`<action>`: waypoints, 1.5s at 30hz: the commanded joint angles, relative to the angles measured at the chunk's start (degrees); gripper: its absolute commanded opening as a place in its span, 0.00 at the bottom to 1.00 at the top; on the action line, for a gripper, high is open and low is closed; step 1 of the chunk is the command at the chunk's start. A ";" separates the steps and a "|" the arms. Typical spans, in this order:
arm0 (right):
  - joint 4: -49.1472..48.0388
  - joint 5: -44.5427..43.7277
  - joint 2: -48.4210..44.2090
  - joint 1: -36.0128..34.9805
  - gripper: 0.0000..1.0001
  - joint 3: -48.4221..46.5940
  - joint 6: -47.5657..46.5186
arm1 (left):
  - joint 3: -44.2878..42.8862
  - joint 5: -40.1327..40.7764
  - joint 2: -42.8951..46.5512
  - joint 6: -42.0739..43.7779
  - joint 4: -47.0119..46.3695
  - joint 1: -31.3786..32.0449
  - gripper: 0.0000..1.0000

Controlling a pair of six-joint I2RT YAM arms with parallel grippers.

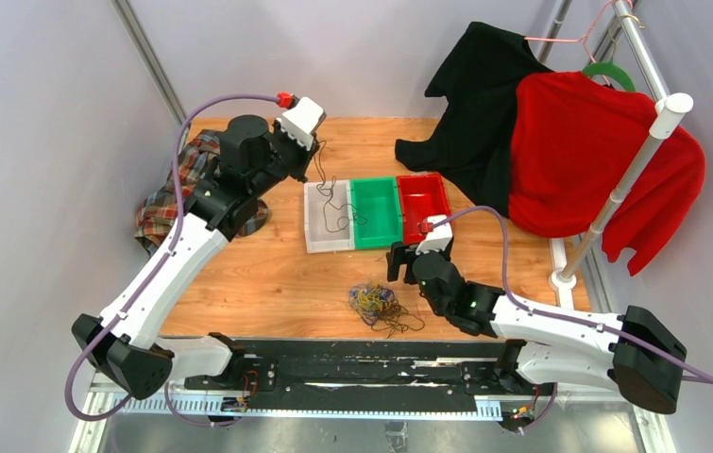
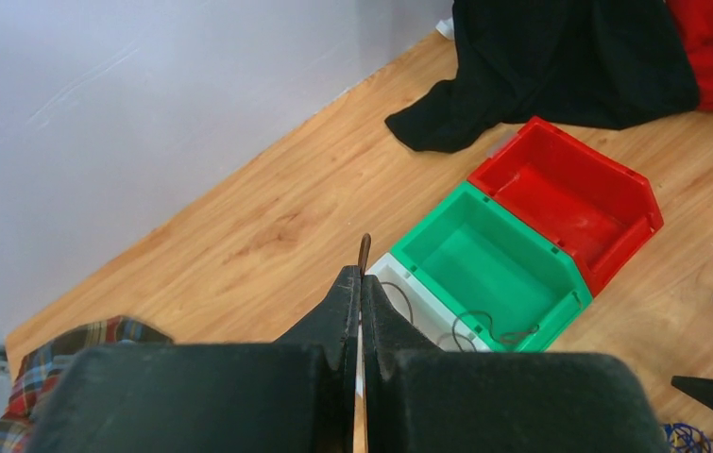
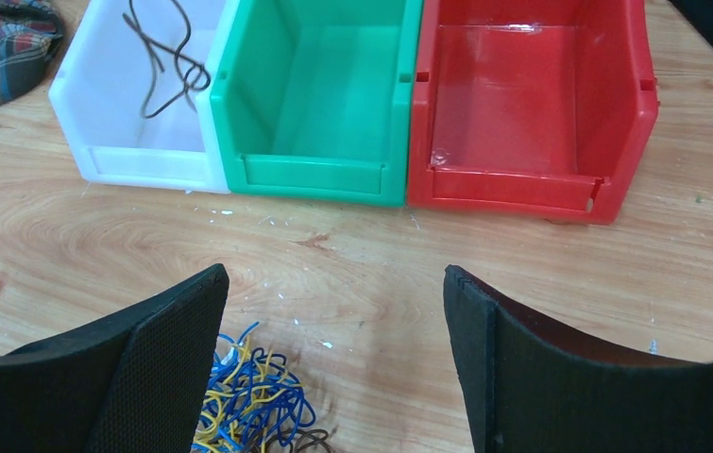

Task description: Untangle the cables

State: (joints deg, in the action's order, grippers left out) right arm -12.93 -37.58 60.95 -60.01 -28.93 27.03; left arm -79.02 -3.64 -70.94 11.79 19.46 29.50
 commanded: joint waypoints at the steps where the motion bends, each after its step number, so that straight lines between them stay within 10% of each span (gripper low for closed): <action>1: 0.72 -0.95 -0.75 1.65 0.84 1.35 1.30 | 1.58 -1.46 -0.96 1.62 -1.64 0.30 0.00; 33: 2.90 3.68 1.74 5.47 0.83 0.07 2.00 | 15.31 -1.42 7.20 9.79 -5.30 -6.29 0.01; 45: 3.20 3.16 1.17 5.52 0.82 -0.10 3.12 | 11.21 -8.68 -4.59 5.78 -4.59 -4.44 0.00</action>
State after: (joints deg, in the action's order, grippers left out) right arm -10.72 -33.47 62.59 -55.44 -27.51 28.95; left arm -65.01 -9.89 -72.01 18.57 16.32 23.97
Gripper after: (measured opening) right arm 0.820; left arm 0.010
